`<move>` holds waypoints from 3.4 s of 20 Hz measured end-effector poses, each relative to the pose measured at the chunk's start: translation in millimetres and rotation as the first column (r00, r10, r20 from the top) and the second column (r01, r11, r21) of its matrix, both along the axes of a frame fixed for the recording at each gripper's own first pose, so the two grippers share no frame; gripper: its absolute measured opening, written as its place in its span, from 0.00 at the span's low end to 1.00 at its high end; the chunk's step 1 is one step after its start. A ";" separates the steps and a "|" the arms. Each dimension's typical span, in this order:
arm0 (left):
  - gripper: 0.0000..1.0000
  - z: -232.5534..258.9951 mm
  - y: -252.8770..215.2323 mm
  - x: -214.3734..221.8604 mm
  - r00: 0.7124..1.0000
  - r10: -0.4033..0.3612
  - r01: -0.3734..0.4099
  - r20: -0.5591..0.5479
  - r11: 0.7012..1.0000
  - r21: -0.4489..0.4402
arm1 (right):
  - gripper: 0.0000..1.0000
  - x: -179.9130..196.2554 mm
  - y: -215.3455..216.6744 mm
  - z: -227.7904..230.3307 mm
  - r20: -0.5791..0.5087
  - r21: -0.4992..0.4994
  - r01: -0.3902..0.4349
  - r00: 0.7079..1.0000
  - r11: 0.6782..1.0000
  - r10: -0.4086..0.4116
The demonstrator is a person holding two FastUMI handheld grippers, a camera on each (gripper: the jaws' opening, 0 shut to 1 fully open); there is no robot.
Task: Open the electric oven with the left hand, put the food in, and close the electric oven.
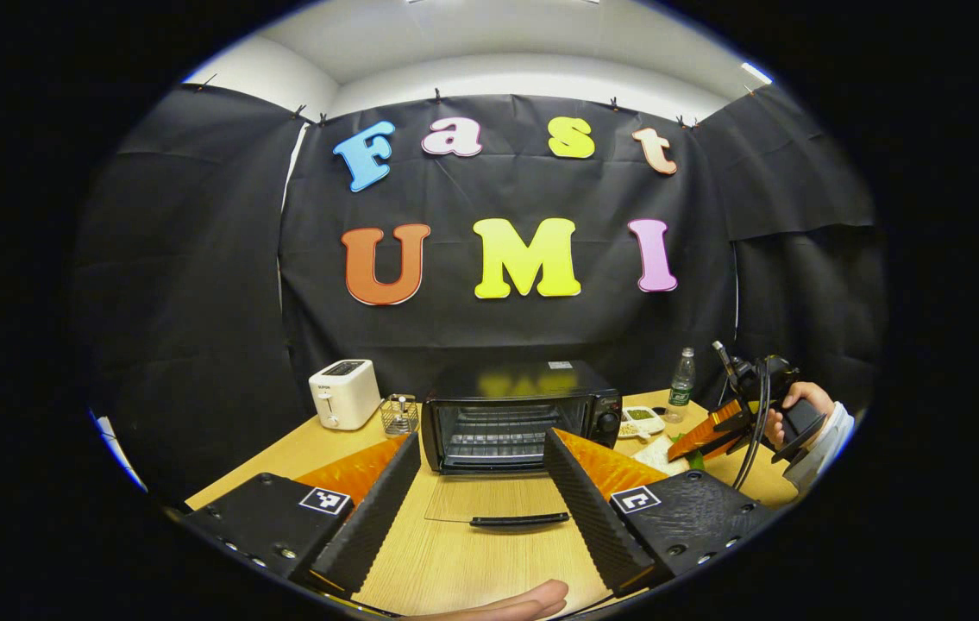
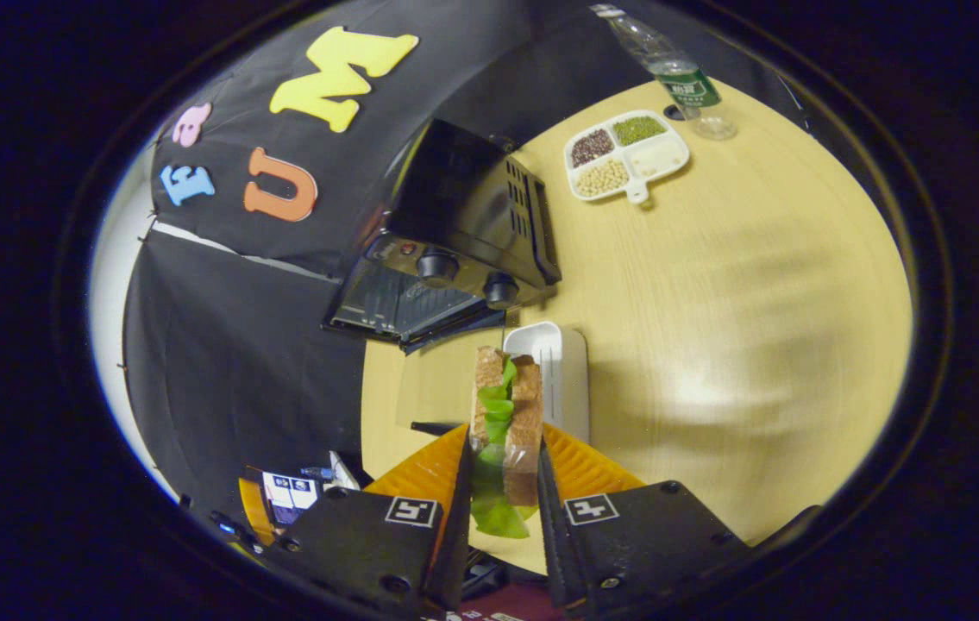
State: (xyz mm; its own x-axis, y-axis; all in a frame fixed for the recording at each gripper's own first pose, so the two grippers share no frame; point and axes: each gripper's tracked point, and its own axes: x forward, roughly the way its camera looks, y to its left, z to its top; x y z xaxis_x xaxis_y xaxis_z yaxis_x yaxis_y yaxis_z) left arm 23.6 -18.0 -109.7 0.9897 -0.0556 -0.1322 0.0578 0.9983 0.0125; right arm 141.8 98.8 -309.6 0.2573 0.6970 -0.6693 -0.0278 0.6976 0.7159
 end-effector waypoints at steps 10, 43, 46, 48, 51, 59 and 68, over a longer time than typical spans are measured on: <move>0.94 8.3 30.8 -19.9 0.999 -0.011 0.013 0.046 0.999 -0.035 | 0.40 -32.0 91.9 21.7 0.191 0.081 0.176 0.963 0.981 -0.188; 0.93 -27.2 70.2 -32.0 0.996 -0.070 0.065 -0.052 0.994 -0.086 | 0.49 191.1 229.7 -46.7 0.425 0.231 0.656 0.596 0.719 -0.681; 0.94 -29.8 72.2 -30.6 0.997 -0.064 0.059 -0.051 0.995 -0.085 | 0.63 189.4 235.6 -54.0 0.491 0.102 0.610 0.656 0.786 -0.573; 0.93 -32.0 72.7 -31.4 0.996 -0.064 0.059 -0.059 0.995 -0.085 | 0.78 186.1 246.8 -60.8 0.516 0.018 0.549 0.711 0.836 -0.478; 0.94 -36.4 74.4 -32.1 0.996 -0.062 0.056 -0.068 0.995 -0.083 | 0.87 185.1 249.0 -62.8 0.575 -0.095 0.515 0.727 0.852 -0.375; 0.93 -39.5 85.6 -33.1 0.996 -0.038 0.032 -0.079 0.996 -0.082 | 0.95 177.0 247.0 -86.4 0.555 -0.523 0.329 0.831 0.786 0.022; 0.93 -43.4 95.6 -39.3 0.996 -0.009 0.001 -0.091 0.997 -0.078 | 0.99 139.3 241.7 -80.8 0.362 -0.683 0.090 0.904 0.725 0.229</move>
